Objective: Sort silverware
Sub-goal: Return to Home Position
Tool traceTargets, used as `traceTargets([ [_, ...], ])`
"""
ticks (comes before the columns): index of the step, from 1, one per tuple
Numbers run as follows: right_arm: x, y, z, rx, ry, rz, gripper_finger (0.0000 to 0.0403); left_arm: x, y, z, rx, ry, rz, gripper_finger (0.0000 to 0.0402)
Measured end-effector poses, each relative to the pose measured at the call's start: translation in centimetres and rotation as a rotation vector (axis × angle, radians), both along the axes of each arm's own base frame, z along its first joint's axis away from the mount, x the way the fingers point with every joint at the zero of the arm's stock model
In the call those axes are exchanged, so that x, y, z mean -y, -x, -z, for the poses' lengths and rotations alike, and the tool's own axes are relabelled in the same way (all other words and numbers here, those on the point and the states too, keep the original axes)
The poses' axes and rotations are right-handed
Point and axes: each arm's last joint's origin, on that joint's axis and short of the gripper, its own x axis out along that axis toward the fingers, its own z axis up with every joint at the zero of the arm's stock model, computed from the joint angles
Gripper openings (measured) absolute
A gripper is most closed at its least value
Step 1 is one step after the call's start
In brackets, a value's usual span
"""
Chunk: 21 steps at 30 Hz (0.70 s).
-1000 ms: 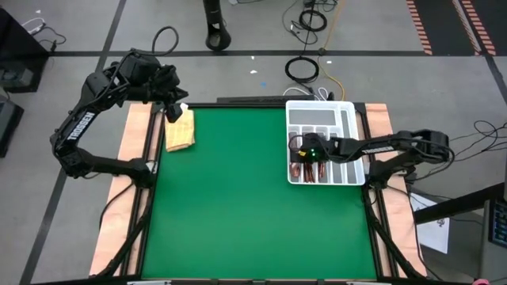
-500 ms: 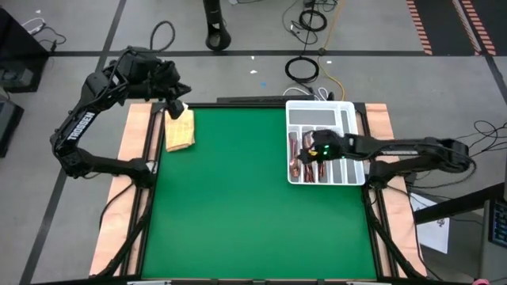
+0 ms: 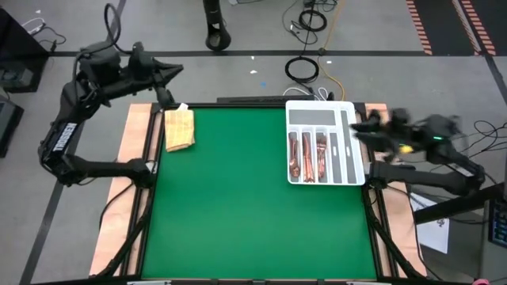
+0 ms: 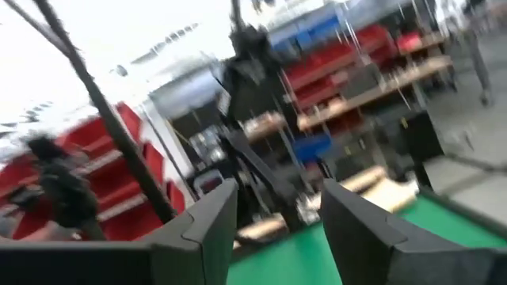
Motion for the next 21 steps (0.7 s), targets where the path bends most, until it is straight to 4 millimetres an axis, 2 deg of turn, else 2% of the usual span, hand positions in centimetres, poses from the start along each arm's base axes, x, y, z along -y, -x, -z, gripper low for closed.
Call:
traceTargets([
  [3,-1.0,3.3,-0.5,0.079,0.047,-0.020,0.0165,0.4,0.4,0.7,-0.009,0.101,-0.008,0.0013],
  [5,-1.7,4.3,-0.1,0.092,0.200,-0.107,0.0165,0.9,0.5,1.1,-0.027,0.080,0.148,0.0013],
  [8,-2.3,5.0,1.8,0.065,0.450,-0.236,0.0166,1.5,0.0,2.9,-0.026,0.093,0.407,0.0013],
  [11,-2.1,4.3,3.5,0.081,0.456,-0.234,0.0166,1.2,-0.7,5.9,0.003,0.209,0.478,0.0013],
  [15,-1.3,1.8,7.4,0.051,0.422,-0.225,0.0166,0.4,-1.6,11.1,0.072,0.332,0.454,0.0013],
  [21,-1.1,-0.7,13.1,0.289,0.462,-0.382,0.0167,0.7,-1.5,17.6,0.334,0.377,0.509,0.0013],
])
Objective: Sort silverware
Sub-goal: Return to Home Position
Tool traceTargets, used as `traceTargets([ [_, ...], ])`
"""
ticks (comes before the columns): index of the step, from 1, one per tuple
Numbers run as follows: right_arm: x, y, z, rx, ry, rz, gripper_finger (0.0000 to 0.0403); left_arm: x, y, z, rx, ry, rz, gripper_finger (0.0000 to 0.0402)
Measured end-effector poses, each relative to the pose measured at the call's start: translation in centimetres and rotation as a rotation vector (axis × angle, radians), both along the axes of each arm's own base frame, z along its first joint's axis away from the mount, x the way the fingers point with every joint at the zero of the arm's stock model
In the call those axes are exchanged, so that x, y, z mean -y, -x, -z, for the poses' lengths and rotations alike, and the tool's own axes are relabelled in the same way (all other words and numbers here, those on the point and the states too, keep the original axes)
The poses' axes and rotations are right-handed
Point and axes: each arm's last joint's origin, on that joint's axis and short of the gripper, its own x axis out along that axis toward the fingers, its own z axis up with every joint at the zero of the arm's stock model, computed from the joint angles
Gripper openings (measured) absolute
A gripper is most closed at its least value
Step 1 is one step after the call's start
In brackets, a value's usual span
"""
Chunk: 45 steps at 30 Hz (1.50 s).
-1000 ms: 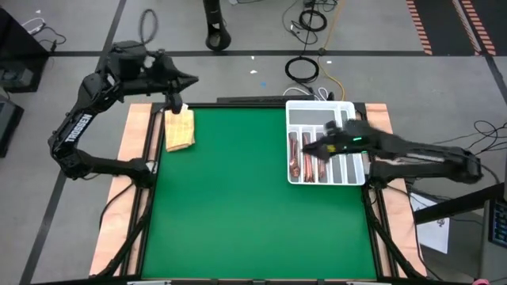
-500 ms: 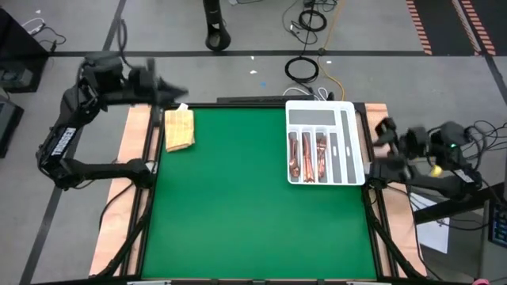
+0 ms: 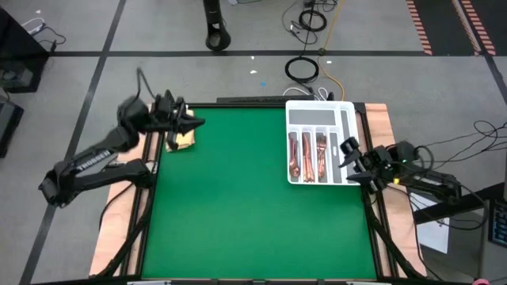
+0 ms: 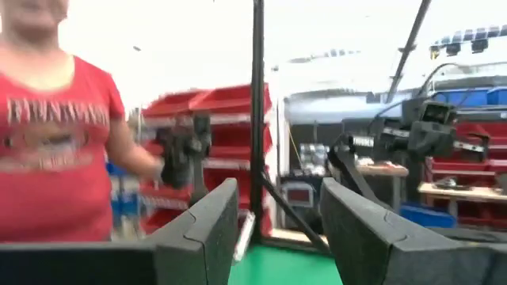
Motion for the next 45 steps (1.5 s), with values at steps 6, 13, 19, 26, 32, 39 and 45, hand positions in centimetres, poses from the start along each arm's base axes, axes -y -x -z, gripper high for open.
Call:
traceTargets([
  [6,0.5,-1.0,2.5,-0.029,-0.165,0.029,0.0167,1.6,1.5,5.8,0.157,0.062,0.043,0.0013],
  [13,0.6,-1.4,3.6,-0.109,-0.126,0.068,0.0167,2.6,3.0,13.1,0.175,0.206,-0.030,0.0013],
  [19,0.7,-1.5,4.0,-0.147,-0.125,0.080,0.0167,3.0,3.3,14.2,0.169,0.210,-0.038,0.0013],
  [26,0.9,-1.8,4.8,-0.236,-0.157,0.113,0.0167,2.9,3.2,14.7,0.130,0.235,-0.082,0.0013],
  [32,0.9,-1.9,5.1,-0.263,-0.164,0.117,0.0167,2.9,3.1,14.9,0.112,0.261,-0.084,0.0013],
  [39,0.9,-1.8,5.1,-0.262,-0.164,0.117,0.0167,2.9,3.1,15.0,0.112,0.262,-0.084,0.0013],
  [45,0.9,-1.8,5.1,-0.263,-0.164,0.116,0.0167,2.9,3.1,15.0,0.112,0.263,-0.084,0.0013],
])
